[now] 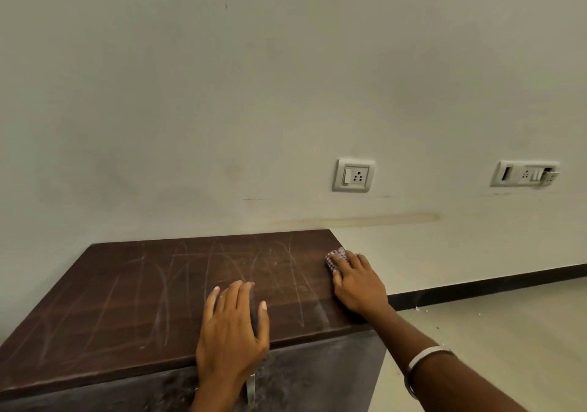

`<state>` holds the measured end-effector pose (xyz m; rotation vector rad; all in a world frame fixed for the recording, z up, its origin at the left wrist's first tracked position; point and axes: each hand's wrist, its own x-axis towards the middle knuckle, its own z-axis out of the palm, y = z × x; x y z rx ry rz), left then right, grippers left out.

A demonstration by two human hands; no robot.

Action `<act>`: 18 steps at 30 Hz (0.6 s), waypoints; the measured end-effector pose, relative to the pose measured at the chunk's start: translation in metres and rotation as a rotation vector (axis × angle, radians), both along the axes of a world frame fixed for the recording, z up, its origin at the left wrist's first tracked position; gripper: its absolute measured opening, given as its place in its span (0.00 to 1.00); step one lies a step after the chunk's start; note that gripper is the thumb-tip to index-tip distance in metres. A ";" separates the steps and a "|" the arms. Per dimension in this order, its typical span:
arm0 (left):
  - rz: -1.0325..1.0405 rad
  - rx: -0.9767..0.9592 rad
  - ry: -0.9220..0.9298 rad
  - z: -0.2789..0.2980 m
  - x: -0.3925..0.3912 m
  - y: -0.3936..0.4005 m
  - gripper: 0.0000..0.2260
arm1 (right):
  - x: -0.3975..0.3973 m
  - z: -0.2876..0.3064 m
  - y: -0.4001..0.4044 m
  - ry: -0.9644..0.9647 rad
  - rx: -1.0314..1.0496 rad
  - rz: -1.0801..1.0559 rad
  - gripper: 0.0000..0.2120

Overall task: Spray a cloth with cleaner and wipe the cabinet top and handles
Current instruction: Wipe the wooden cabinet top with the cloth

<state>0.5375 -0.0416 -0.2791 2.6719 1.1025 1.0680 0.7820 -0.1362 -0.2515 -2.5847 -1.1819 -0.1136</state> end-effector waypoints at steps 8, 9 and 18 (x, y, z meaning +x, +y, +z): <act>0.004 0.011 0.012 -0.001 0.002 0.001 0.22 | -0.012 -0.003 0.004 -0.020 -0.027 -0.023 0.24; 0.006 0.012 0.015 -0.001 0.002 0.001 0.22 | -0.017 -0.003 0.005 -0.024 -0.028 -0.005 0.24; 0.015 -0.009 0.003 0.002 0.001 -0.001 0.22 | -0.038 -0.005 0.004 -0.004 -0.025 0.097 0.24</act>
